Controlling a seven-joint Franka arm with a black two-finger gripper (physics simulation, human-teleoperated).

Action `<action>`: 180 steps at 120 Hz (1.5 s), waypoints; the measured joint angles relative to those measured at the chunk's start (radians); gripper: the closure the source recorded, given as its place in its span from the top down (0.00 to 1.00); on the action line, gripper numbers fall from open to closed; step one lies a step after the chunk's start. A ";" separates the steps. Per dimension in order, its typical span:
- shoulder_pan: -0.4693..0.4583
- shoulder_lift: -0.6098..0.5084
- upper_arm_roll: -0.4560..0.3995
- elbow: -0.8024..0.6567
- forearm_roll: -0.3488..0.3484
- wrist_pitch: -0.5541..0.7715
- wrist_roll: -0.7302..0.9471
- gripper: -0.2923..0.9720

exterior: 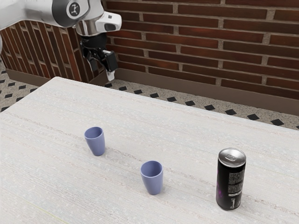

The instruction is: Place the left cup onto the right cup

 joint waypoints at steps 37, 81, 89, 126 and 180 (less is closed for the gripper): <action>0.057 0.014 0.004 -0.087 -0.002 0.053 0.002 0.76; 0.205 0.152 -0.008 -0.287 -0.094 0.307 -0.047 0.75; 0.200 0.166 -0.010 -0.307 -0.107 0.340 -0.069 0.75; 0.181 0.152 -0.040 -0.455 -0.134 0.479 -0.177 0.75; 0.208 0.240 -0.040 -0.442 -0.137 0.592 -0.257 0.73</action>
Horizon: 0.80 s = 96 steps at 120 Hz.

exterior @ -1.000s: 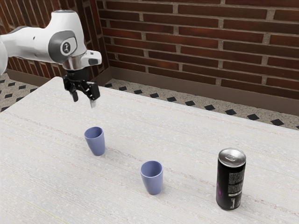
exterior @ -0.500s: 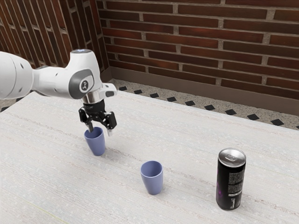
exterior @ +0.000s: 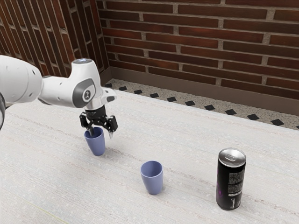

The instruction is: Place the left cup onto the right cup

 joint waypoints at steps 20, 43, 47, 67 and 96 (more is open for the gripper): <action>0.001 0.029 0.000 -0.003 -0.010 0.028 -0.018 0.67; 0.001 0.030 0.003 -0.005 -0.016 0.039 -0.033 0.36; 0.001 0.030 0.004 -0.005 -0.017 0.040 -0.035 0.32; 0.001 0.030 0.006 -0.007 -0.017 0.040 -0.043 0.21; 0.001 0.025 0.008 -0.004 -0.017 0.038 -0.058 0.17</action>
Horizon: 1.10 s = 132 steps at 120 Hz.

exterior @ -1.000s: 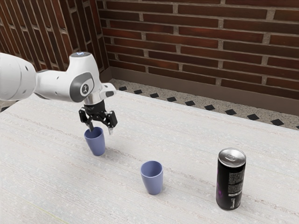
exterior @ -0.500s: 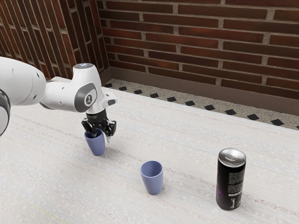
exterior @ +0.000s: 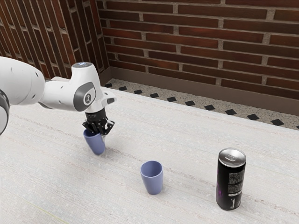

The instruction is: Place the left cup onto the right cup

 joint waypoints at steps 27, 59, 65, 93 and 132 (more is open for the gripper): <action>-0.035 -0.036 -0.002 0.032 0.026 -0.044 -0.019 0.16; -0.240 -0.207 -0.071 0.064 0.112 -0.217 -0.105 0.15; -0.259 -0.213 -0.098 0.063 0.117 -0.239 -0.125 0.15; -0.293 -0.168 -0.160 0.105 0.122 -0.279 -0.207 0.15; -0.318 -0.065 -0.176 0.196 0.114 -0.292 -0.283 0.15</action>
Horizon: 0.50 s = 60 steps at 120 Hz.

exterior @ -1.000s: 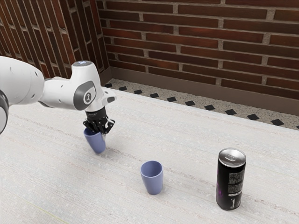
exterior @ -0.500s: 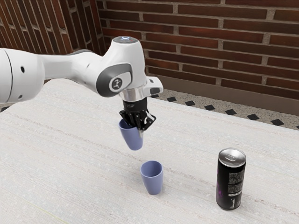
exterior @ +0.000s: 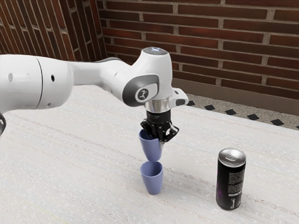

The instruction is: Place the left cup onto the right cup

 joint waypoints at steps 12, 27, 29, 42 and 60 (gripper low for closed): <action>-0.016 -0.016 0.000 -0.001 -0.002 -0.001 -0.018 0.15; -0.026 -0.037 0.000 -0.010 -0.002 -0.002 -0.039 0.15; -0.027 -0.040 0.000 -0.015 -0.002 -0.003 -0.042 0.15; -0.027 -0.052 0.000 -0.049 -0.010 -0.003 -0.059 0.15; -0.027 -0.049 0.000 -0.066 -0.021 0.011 -0.077 0.15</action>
